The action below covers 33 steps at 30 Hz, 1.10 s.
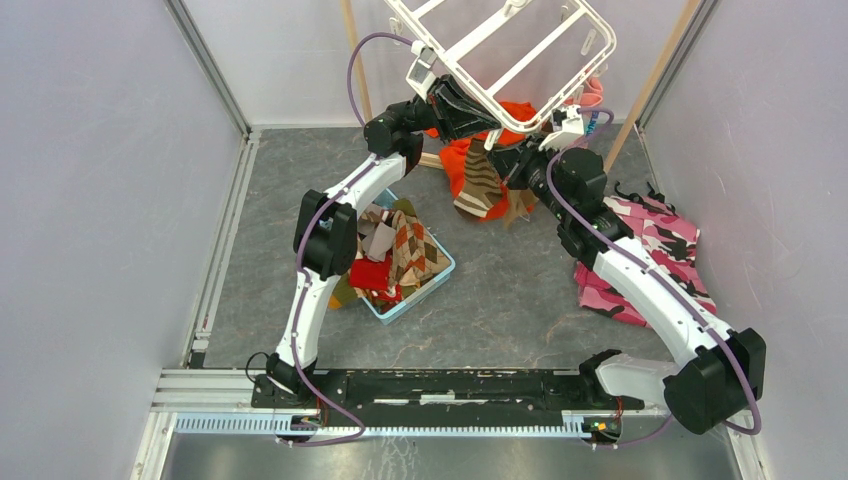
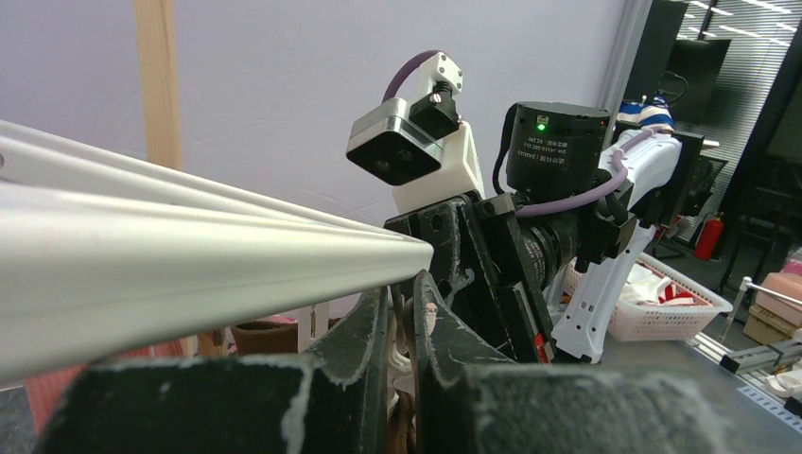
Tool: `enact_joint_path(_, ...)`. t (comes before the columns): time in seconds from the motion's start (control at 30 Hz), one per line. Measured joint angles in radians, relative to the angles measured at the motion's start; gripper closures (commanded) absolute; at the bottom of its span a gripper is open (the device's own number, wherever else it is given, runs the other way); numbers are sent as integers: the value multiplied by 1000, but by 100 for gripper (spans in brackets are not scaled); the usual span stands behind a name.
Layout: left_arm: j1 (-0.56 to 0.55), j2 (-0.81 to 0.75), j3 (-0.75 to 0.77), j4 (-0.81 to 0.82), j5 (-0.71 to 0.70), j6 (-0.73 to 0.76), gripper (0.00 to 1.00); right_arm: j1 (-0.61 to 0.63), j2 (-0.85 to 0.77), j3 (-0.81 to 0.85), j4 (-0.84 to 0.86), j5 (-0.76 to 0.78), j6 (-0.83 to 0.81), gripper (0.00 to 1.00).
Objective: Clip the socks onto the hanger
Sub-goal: Clamp the sock onto the hanger.
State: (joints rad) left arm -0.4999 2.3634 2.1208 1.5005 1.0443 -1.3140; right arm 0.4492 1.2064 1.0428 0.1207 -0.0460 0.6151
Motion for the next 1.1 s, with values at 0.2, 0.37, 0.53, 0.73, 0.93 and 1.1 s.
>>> enact_joint_path(0.2, 0, 0, 0, 0, 0, 0, 91, -2, -1, 0, 22, -37, 2, 100)
enact_joint_path(0.37, 0, 0, 0, 0, 0, 0, 91, -18, -2, 0, 31, -55, 2, 100)
enact_joint_path(0.53, 0, 0, -2, 0, -3, 0, 91, -26, -10, 0, 35, -69, -3, 100)
enact_joint_path(0.73, -2, 0, -10, 2, -14, 0, 73, -26, -25, -2, 38, -79, -18, 100)
enact_joint_path(0.93, -2, 0, -21, 5, -19, 2, 48, -26, -28, -13, 44, -82, -29, 100)
enact_joint_path(1.1, -2, 0, -45, 5, -19, 6, 35, -26, -34, -13, 48, -81, -48, 99)
